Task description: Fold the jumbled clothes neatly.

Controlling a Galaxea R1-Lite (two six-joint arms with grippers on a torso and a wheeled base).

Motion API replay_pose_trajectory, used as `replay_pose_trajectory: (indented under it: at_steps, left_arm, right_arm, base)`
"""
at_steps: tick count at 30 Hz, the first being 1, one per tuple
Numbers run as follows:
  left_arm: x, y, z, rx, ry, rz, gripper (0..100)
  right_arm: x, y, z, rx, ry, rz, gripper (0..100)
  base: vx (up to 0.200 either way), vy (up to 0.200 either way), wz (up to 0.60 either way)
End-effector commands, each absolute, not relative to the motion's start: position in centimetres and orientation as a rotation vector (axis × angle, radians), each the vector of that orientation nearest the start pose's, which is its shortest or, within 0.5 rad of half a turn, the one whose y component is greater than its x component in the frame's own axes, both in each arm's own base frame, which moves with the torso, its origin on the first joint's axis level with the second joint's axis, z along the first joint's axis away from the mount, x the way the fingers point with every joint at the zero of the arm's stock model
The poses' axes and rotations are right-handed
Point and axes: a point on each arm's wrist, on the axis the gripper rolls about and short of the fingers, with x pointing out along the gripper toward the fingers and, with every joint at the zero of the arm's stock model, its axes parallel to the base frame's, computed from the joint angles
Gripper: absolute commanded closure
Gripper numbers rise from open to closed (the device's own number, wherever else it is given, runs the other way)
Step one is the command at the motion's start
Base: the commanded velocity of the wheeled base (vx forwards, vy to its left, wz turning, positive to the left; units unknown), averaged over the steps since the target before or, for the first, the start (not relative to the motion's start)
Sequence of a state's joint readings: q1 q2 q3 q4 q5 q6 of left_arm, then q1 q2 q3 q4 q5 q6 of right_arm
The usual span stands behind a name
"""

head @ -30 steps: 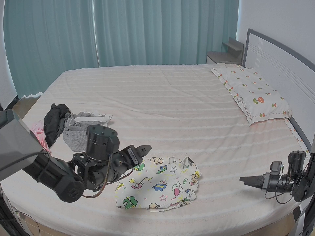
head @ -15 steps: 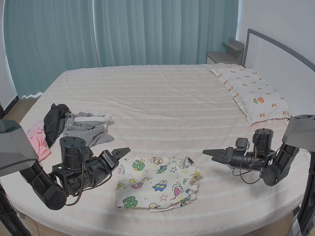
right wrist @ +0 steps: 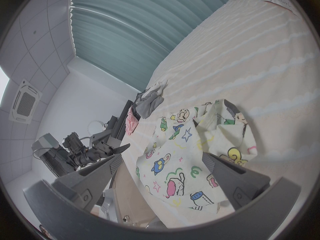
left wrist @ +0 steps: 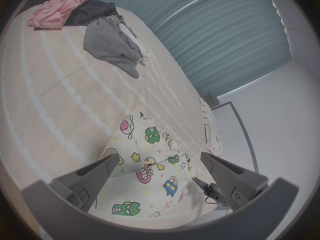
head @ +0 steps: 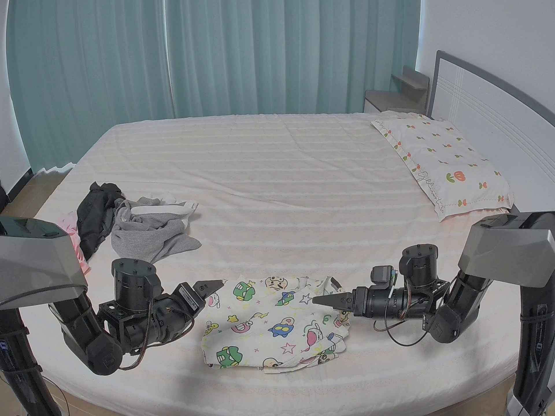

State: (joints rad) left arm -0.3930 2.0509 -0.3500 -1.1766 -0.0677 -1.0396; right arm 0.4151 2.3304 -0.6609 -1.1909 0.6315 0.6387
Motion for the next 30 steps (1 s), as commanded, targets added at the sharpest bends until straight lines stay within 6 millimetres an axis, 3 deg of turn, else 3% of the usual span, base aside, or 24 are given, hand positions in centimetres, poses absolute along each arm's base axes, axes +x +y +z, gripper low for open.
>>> replay_pose_trajectory:
  at_steps: [1,14,30]
  left_arm:
    - [25.8,-10.9,2.8,-0.909,0.712,-0.129,0]
    - [25.8,-11.0,2.9,-0.91,0.706,-0.136,0]
    - [25.9,-11.0,2.9,-0.911,0.703,-0.138,0]
  right_arm:
    - [31.5,15.5,-2.2,0.607,0.841,0.827,0]
    - [33.4,14.1,-3.0,0.61,0.8,0.787,0]
    - [32.5,15.0,-4.1,0.511,0.827,0.833,0]
  base:
    - [0.0,0.0,0.0]
    - [0.0,0.0,0.0]
    - [0.0,0.0,0.0]
